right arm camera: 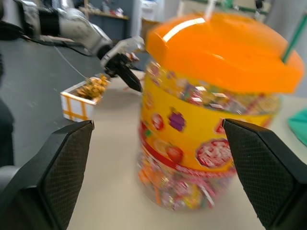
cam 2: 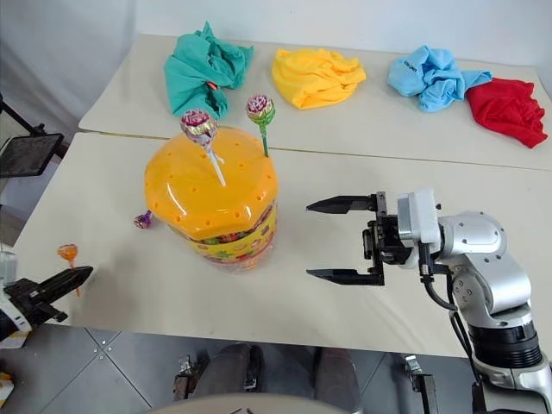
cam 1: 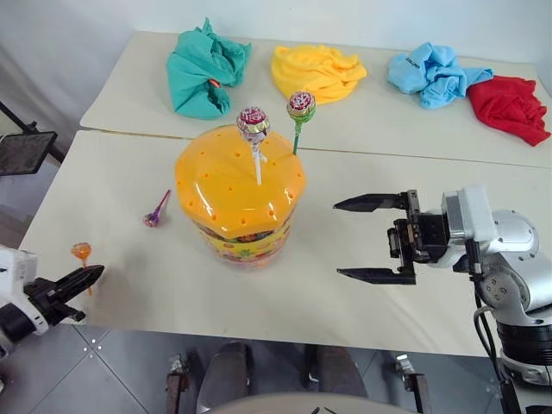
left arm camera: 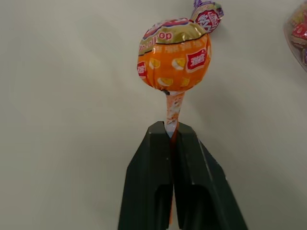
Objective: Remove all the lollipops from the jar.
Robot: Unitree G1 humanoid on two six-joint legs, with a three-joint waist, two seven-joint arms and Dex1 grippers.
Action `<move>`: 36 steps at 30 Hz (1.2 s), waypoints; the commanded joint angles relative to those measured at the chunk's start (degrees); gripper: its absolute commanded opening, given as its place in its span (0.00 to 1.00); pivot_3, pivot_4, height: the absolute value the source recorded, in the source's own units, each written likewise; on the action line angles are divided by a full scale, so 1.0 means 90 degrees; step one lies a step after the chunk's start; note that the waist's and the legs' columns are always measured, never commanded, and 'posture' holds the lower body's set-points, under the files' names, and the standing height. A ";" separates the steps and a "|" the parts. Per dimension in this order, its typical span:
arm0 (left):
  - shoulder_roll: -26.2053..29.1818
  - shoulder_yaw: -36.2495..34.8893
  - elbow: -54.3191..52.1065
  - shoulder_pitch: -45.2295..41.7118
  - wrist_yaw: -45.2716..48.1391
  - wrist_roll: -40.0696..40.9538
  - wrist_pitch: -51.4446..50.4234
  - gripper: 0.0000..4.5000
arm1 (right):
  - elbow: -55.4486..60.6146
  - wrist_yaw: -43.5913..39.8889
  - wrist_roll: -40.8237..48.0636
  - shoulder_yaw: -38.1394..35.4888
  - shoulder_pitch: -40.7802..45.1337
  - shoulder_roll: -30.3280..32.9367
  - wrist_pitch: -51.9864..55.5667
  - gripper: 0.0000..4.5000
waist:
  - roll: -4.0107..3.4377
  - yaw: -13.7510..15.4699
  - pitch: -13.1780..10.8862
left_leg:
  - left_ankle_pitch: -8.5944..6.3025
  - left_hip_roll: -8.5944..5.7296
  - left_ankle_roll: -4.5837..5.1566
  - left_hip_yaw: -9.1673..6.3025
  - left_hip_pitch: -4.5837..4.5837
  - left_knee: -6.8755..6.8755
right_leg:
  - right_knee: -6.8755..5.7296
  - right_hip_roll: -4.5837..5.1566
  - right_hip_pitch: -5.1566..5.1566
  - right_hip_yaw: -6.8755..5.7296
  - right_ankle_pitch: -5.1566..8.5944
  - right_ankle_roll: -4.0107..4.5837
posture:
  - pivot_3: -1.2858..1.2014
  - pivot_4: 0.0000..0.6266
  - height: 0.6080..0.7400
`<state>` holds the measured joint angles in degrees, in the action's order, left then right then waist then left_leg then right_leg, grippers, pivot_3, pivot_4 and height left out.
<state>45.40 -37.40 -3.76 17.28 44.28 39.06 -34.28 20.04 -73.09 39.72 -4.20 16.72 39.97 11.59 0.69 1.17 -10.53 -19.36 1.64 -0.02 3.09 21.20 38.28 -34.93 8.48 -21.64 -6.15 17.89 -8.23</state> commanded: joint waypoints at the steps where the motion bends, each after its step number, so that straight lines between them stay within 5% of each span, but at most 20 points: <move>1: 0.0208 -0.0247 0.0071 -0.0023 0.0181 -0.0143 0.0174 0.29 | 0.0159 0.0192 0.0217 -0.0074 0.0110 -0.0090 0.0161 1.00 | 0.0000 -0.0022 0.0000 | -0.0001 0.0000 0.0001 0.0002 0.0000 -0.0001 | 0.0000 0.0000 0.0000 -0.0001 0.0000 0.0000 | 0.52 0.24 1.00; 6: 0.0468 -0.0796 0.0215 -0.0160 0.1406 0.0298 0.0716 0.62 | 0.0292 0.0872 0.0787 -0.0211 0.0471 -0.0373 0.0730 1.00 | 0.0000 -0.0142 -0.0001 | -0.0004 0.0000 0.0002 0.0030 0.0001 -0.0003 | 0.0003 -0.0003 -0.0008 -0.0003 0.0000 0.0000 | 0.52 0.24 1.00; 10: 0.0608 -0.1258 0.0167 -0.0397 0.2204 0.0979 0.0504 0.62 | 0.0240 0.1356 0.1226 -0.0268 0.0945 -0.0544 0.1282 1.00 | -0.0003 -0.0161 -0.0002 | -0.0004 0.0011 0.0001 0.0038 0.0000 0.0002 | -0.0007 -0.0002 -0.0018 0.0000 0.0001 0.0002 | 0.52 0.24 1.00; 13: 0.0746 -0.1552 -0.0399 -0.0895 0.2102 0.2820 -0.0857 0.62 | -0.0117 0.1520 0.1270 -0.0101 0.1779 -0.0600 0.1677 1.00 | -0.0011 -0.0165 -0.0007 | -0.0004 0.0010 0.0002 0.0040 0.0002 0.0003 | -0.0013 0.0003 -0.0027 0.0006 0.0001 0.0002 | 0.52 0.24 1.00; 17: 0.0081 -0.1017 -0.1984 -0.1872 0.0994 0.4498 -0.0882 0.62 | -0.0645 0.2456 0.0840 0.0452 0.2932 -0.1117 0.2419 1.00 | -0.0010 -0.0168 -0.0007 | -0.0003 0.0010 0.0003 0.0032 0.0008 0.0009 | -0.0025 0.0009 -0.0034 0.0013 -0.0001 0.0004 | 0.52 0.24 1.00; 21: -0.0203 -0.0647 -0.2367 -0.2174 0.0647 0.4765 -0.0807 0.62 | -0.0689 0.2503 0.0843 0.0484 0.3122 -0.1316 0.2601 1.00 | -0.0009 -0.0189 -0.0005 | -0.0004 0.0002 0.0000 0.0025 0.0007 0.0000 | -0.0052 0.0006 -0.0044 0.0009 -0.0002 0.0005 | 0.52 0.24 1.00; 24: -0.0338 -0.0499 -0.2457 -0.2128 0.0749 0.4552 -0.0641 0.63 | -0.0703 0.2448 0.0828 0.0563 0.3216 -0.1358 0.2711 0.86 | -0.0007 -0.0210 -0.0004 | -0.0006 -0.0025 0.0004 0.0053 0.0021 0.0001 | -0.0060 0.0006 -0.0072 0.0005 -0.0002 0.0005 | 0.52 0.24 1.00; 36: -0.0237 -0.0686 -0.1744 -0.1714 0.1654 0.3850 -0.0293 0.63 | -0.0752 0.2211 0.0698 0.0611 0.3376 -0.1619 0.2668 0.01 | -0.0007 -0.0309 -0.0004 | -0.0007 -0.0008 0.0003 0.0087 0.0030 0.0039 | -0.0079 -0.0008 -0.0092 0.0014 0.0001 0.0011 | 0.52 0.24 1.00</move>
<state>42.66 -41.83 -19.39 1.13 57.68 74.01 -38.24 11.45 -52.36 45.51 1.97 46.27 25.32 36.25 0.63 -1.61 -10.57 -19.44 1.57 0.01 3.86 21.47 38.62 -35.64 8.41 -22.47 -6.03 17.90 -8.13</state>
